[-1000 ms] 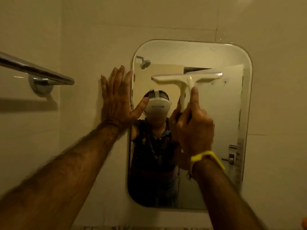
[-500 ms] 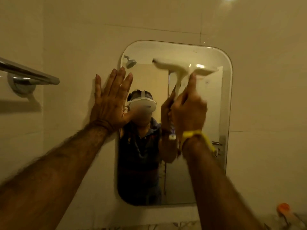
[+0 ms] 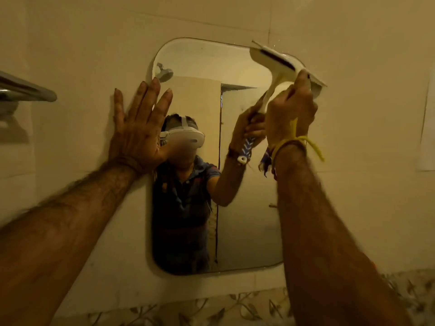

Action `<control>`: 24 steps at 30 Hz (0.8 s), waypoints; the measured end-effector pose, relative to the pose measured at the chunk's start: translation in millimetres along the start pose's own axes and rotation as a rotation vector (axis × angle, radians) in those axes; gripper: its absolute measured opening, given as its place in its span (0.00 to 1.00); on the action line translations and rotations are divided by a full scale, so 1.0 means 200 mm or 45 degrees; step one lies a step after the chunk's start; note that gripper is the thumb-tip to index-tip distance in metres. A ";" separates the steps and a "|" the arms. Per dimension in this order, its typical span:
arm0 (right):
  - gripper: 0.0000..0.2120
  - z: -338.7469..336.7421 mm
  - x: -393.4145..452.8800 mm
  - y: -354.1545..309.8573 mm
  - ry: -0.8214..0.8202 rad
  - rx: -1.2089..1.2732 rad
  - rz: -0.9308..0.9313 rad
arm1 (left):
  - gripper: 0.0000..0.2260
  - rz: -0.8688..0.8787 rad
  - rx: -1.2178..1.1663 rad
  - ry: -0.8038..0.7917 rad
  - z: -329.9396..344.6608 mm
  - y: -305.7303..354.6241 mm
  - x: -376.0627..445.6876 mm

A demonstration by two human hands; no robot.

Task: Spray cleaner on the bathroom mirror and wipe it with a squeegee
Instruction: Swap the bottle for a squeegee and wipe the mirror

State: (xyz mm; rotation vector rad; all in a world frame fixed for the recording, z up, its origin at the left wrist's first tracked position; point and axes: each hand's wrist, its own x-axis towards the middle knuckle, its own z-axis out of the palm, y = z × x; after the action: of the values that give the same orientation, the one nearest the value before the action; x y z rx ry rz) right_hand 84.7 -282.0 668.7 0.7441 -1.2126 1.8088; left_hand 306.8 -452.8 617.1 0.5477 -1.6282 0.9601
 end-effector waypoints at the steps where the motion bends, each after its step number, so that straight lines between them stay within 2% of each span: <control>1: 0.23 0.00 -0.01 -0.01 0.013 0.007 -0.002 | 0.40 0.000 -0.002 -0.004 0.00 0.00 0.00; 7: 0.25 -0.15 -0.53 0.14 -0.126 0.027 0.105 | 0.40 -0.005 0.012 -0.007 -0.01 0.01 0.00; 10: 0.22 -0.11 -0.30 0.09 -0.042 0.014 0.012 | 0.40 0.002 0.021 0.007 0.00 0.00 0.00; 14: 0.18 -0.02 0.02 -0.03 0.030 0.222 0.121 | 0.39 0.001 0.022 0.005 0.00 0.00 0.00; 17: 0.21 -0.02 -0.05 0.00 0.002 0.105 0.092 | 0.39 0.003 0.016 0.009 -0.01 0.01 0.00; 21: 0.24 -0.09 -0.43 0.09 -0.053 0.001 0.044 | 0.39 0.004 0.032 0.014 0.00 -0.01 0.00; 24: 0.22 -0.06 -0.32 0.07 -0.058 0.004 0.036 | 0.39 0.010 0.052 0.006 0.01 -0.01 0.00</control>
State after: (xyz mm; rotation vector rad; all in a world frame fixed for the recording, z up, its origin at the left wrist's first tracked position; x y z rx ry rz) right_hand 103.0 -293.8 605.7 0.7775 -1.2557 1.8264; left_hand 306.5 -455.7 616.4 0.5670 -1.6103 1.0014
